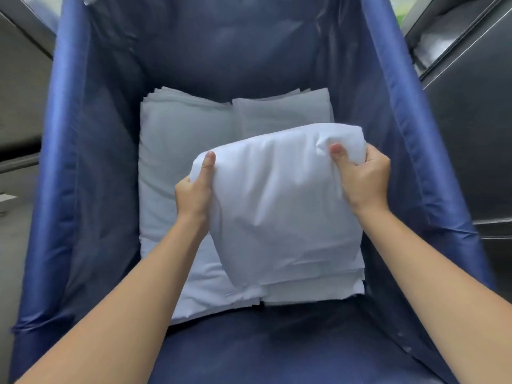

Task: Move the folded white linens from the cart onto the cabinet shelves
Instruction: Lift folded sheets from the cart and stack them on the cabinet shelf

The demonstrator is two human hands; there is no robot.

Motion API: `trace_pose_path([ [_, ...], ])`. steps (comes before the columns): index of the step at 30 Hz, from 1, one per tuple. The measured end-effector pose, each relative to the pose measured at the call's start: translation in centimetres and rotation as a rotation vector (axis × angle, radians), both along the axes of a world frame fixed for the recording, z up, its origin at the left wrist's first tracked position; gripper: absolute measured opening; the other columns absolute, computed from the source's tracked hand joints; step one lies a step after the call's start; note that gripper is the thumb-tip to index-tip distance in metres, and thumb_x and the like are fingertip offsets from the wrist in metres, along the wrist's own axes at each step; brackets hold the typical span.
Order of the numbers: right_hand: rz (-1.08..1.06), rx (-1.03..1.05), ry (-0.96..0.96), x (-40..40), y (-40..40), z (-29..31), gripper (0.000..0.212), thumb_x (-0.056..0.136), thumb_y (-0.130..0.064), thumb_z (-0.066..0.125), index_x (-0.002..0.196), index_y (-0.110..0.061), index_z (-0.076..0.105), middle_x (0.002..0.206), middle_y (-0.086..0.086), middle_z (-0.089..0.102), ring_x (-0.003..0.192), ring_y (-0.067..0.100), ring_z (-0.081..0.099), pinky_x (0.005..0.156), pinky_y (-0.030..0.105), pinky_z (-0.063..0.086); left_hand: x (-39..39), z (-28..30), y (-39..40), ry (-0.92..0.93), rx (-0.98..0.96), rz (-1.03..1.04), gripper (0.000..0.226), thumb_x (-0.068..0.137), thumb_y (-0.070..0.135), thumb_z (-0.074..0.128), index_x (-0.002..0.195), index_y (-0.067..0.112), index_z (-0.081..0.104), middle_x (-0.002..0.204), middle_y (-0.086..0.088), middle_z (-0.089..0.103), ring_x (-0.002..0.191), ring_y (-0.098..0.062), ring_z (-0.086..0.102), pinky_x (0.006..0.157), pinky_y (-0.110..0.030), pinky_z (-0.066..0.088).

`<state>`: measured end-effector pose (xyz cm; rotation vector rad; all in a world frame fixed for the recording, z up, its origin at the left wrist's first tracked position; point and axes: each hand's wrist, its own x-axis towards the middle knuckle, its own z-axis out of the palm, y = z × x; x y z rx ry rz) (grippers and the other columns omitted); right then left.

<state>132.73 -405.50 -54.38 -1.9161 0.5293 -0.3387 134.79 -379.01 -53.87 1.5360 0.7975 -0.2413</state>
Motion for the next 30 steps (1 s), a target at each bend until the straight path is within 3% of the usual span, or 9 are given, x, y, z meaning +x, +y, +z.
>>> trace_pose_path([
  [5,-0.013,-0.004,0.085,-3.4,-1.3,-3.7,0.036,0.086,-0.043,0.075,0.063,-0.027,0.052,0.055,-0.017,0.053,0.055,-0.002,0.045,0.053,0.019,0.039,-2.9,-4.2,-1.5,0.043,0.006,-0.009,0.036,0.084,0.059,0.07,0.084,0.023,0.07,0.084,0.012,0.07,0.077,-0.008,0.065,0.068,-0.026,0.052],
  [11,-0.024,-0.021,0.194,-5.8,-1.8,-6.2,0.041,0.084,-0.038,0.078,0.06,-0.022,0.048,0.05,-0.017,0.05,0.049,-0.002,0.046,0.05,0.014,0.036,-6.2,-7.0,-1.8,0.126,-0.028,-0.037,0.034,0.084,0.057,0.07,0.098,0.026,0.071,0.092,0.013,0.073,0.083,-0.004,0.068,0.064,-0.023,0.05],
  [14,0.013,-0.023,0.266,-6.5,-2.0,-6.7,0.029,0.082,-0.045,0.075,0.074,-0.023,0.059,0.066,-0.016,0.06,0.06,-0.003,0.055,0.06,0.024,0.042,-6.8,-7.8,-1.4,0.116,-0.028,-0.074,0.035,0.083,0.053,0.074,0.107,0.028,0.07,0.1,0.014,0.073,0.09,-0.003,0.068,0.067,-0.021,0.051],
  [16,0.019,0.0,0.325,-6.5,-2.4,-7.1,0.04,0.079,-0.058,0.064,0.094,-0.021,0.063,0.085,-0.012,0.064,0.077,0.002,0.059,0.069,0.028,0.044,-6.6,-8.4,-0.7,0.111,-0.013,-0.09,0.041,0.082,0.055,0.073,0.113,0.028,0.069,0.106,0.013,0.072,0.096,-0.005,0.067,0.073,-0.024,0.051],
  [18,0.006,0.065,0.396,-6.0,-2.8,-7.4,0.06,0.077,-0.066,0.054,0.111,-0.017,0.063,0.104,-0.007,0.064,0.097,0.011,0.059,0.08,0.029,0.045,-6.0,-9.0,-0.2,0.13,-0.001,-0.096,0.041,0.085,0.059,0.068,0.112,0.029,0.065,0.107,0.015,0.067,0.098,-0.003,0.062,0.076,-0.025,0.048],
  [22,-0.008,0.295,0.618,-3.5,-3.9,-6.9,0.068,0.083,-0.07,0.052,0.093,-0.003,0.062,0.09,-0.003,0.064,0.087,0.018,0.06,0.073,0.032,0.045,-4.2,-9.7,0.4,0.153,0.016,-0.131,0.03,0.09,0.055,0.064,0.103,0.027,0.065,0.102,0.014,0.064,0.089,-0.002,0.06,0.069,-0.022,0.045],
  [25,0.039,0.431,0.849,-1.3,-4.9,-6.9,0.061,0.081,-0.073,0.053,0.108,-0.021,0.071,0.108,0.009,0.074,0.1,0.03,0.07,0.086,0.035,0.055,-2.4,-10.3,1.0,0.192,0.048,-0.158,0.03,0.088,0.054,0.067,0.096,0.025,0.068,0.099,0.009,0.069,0.086,-0.007,0.063,0.067,-0.024,0.047],
  [28,0.082,0.585,0.944,0.7,-5.8,-8.1,0.076,0.067,-0.077,0.061,0.119,-0.021,0.071,0.134,0.012,0.061,0.119,0.042,0.06,0.105,0.048,0.045,-0.5,-10.8,1.6,0.265,0.04,-0.188,0.042,0.083,0.055,0.071,0.104,0.019,0.071,0.102,0.002,0.072,0.091,-0.017,0.068,0.073,-0.03,0.051],
  [30,0.099,0.642,0.995,1.9,-6.0,-9.1,0.08,0.064,-0.074,0.065,0.119,-0.017,0.07,0.12,0.004,0.064,0.105,0.037,0.061,0.103,0.041,0.045,0.7,-11.4,1.7,0.31,0.038,-0.201,0.041,0.083,0.054,0.072,0.104,0.018,0.069,0.1,0.0,0.072,0.089,-0.019,0.068,0.072,-0.031,0.051],
])
